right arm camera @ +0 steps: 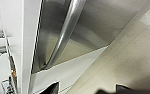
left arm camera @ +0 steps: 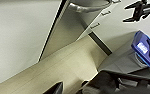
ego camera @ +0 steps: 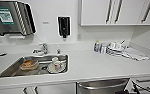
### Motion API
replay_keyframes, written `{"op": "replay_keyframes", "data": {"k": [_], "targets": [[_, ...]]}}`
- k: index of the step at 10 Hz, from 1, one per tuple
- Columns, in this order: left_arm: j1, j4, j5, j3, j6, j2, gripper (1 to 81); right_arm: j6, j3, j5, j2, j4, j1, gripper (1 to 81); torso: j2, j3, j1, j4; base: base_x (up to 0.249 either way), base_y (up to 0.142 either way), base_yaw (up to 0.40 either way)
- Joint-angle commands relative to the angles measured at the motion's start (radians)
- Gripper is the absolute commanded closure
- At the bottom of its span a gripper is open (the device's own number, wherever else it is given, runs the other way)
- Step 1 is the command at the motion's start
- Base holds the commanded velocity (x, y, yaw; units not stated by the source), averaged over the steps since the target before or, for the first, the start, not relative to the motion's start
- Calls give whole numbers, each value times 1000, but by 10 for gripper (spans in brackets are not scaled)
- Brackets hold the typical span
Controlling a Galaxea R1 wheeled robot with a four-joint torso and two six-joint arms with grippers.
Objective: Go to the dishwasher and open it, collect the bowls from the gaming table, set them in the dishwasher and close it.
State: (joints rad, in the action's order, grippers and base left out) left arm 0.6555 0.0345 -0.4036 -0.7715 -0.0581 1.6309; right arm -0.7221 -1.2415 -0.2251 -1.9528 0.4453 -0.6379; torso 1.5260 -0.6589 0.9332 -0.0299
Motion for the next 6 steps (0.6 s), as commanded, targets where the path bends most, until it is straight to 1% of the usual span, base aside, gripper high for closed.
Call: {"op": "replay_keyframes", "data": {"k": [1, 4, 6], "targets": [[-78, -5, -27, 23, -6, -18, 10, -146, -70, -152, -36, 4, 198, 10, 0, 0, 0, 0, 0, 0, 0], [-79, 1, -29, 17, -5, 29, 10, -221, -238, -244, -172, 3, 235, 10, -1, 0, 0, 0, 0, 0, 0], [-78, 2, -29, 15, 0, 41, 10, -275, -346, -296, -241, -7, 255, 10, -1, 0, 0, 0, 0, 0, 0]]}}
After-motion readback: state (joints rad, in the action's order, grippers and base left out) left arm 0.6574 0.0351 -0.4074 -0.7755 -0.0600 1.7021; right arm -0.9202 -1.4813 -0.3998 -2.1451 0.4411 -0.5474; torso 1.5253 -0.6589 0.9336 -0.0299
